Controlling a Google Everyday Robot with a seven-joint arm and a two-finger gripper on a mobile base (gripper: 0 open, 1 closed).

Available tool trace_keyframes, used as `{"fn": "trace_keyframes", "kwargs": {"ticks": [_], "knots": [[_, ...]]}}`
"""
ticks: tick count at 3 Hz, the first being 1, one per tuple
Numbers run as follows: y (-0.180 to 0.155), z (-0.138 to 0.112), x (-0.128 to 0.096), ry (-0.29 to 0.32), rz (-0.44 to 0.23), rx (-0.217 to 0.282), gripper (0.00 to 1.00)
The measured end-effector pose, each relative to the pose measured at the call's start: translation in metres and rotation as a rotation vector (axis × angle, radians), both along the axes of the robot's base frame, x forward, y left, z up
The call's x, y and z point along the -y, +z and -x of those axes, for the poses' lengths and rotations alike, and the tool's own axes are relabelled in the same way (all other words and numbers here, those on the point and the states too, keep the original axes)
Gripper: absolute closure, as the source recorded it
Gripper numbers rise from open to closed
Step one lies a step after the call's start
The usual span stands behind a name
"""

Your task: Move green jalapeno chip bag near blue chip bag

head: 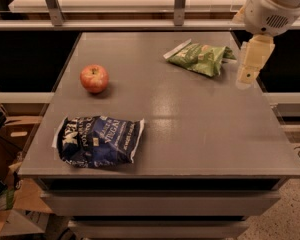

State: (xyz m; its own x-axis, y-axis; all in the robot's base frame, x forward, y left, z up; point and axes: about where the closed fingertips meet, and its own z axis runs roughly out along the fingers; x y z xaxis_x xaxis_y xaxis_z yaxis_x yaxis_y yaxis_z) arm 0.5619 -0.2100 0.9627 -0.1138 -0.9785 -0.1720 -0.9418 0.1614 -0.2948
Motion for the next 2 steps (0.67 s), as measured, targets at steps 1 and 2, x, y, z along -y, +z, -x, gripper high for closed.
{"fn": "trace_keyframes", "kwargs": {"ticks": [1,2], "knots": [[-0.007,-0.041,-0.005,-0.028,0.018,0.028,0.00],[-0.018,-0.082,-0.014,-0.054,0.003,0.045,0.00]]}}
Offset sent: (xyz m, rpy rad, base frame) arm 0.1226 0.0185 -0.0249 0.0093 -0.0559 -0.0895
